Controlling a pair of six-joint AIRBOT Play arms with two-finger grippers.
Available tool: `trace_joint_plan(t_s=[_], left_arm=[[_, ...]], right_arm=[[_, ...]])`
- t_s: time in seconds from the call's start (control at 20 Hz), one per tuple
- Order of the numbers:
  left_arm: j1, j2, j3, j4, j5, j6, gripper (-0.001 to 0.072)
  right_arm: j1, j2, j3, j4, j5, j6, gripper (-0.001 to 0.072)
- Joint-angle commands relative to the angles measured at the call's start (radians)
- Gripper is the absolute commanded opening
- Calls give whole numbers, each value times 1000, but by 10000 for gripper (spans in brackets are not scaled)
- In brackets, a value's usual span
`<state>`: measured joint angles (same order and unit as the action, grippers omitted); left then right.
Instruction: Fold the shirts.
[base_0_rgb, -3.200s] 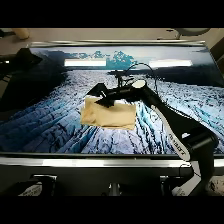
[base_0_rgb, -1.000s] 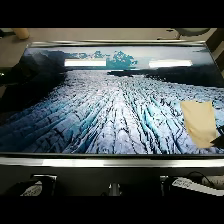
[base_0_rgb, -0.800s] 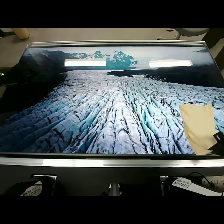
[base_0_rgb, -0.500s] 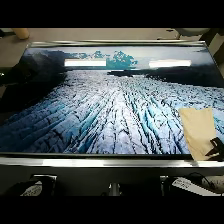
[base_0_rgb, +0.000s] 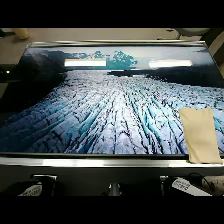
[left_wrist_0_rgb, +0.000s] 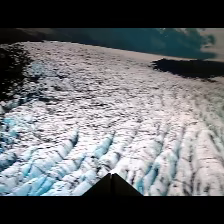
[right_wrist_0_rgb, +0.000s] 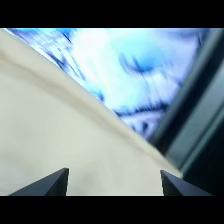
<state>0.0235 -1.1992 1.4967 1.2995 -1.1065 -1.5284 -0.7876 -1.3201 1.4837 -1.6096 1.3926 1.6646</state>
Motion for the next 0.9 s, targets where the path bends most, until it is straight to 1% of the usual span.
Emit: trace_joint_plan(t_s=[0.0, 0.05, 0.1, 0.15, 0.2, 0.25, 0.3, 0.4, 0.45, 0.5, 0.65, 0.85], left_arm=[[-155, -169, 135, 547, -100, -133, 49], [-181, -218, 148, 585, -141, -160, 215], [-195, -261, 146, 557, -217, -179, 532], [-198, -301, 141, 501, -322, -177, 666], [-198, -324, 106, 434, -388, -159, 664], [-197, -315, 43, 371, -368, -156, 664], [-197, -290, -16, 340, -314, -183, 663], [-197, -246, -86, 316, -200, -235, 663], [-197, -246, -88, 316, -190, -237, 663], [-197, -248, -88, 317, -190, -224, 663], [-197, -249, -88, 326, -192, -224, 663], [-197, -254, -88, 326, -191, -224, 663]], right_arm=[[291, 2, 219, 18, -132, -47, 603], [403, -13, 212, 16, -86, -35, 605], [485, -42, 199, 22, -23, -6, 613], [548, -85, 183, 69, 66, 8, 613], [586, -132, 176, 140, 161, 6, 613], [614, -181, 173, 207, 224, -6, 613], [635, -214, 173, 238, 246, -13, 613], [668, -243, 173, 218, 241, 0, 614], [674, -243, 173, 203, 218, 18, 617], [674, -242, 173, 204, 201, 27, 651], [674, -242, 173, 203, 233, 33, 652], [674, -242, 173, 203, 232, 33, 652]])
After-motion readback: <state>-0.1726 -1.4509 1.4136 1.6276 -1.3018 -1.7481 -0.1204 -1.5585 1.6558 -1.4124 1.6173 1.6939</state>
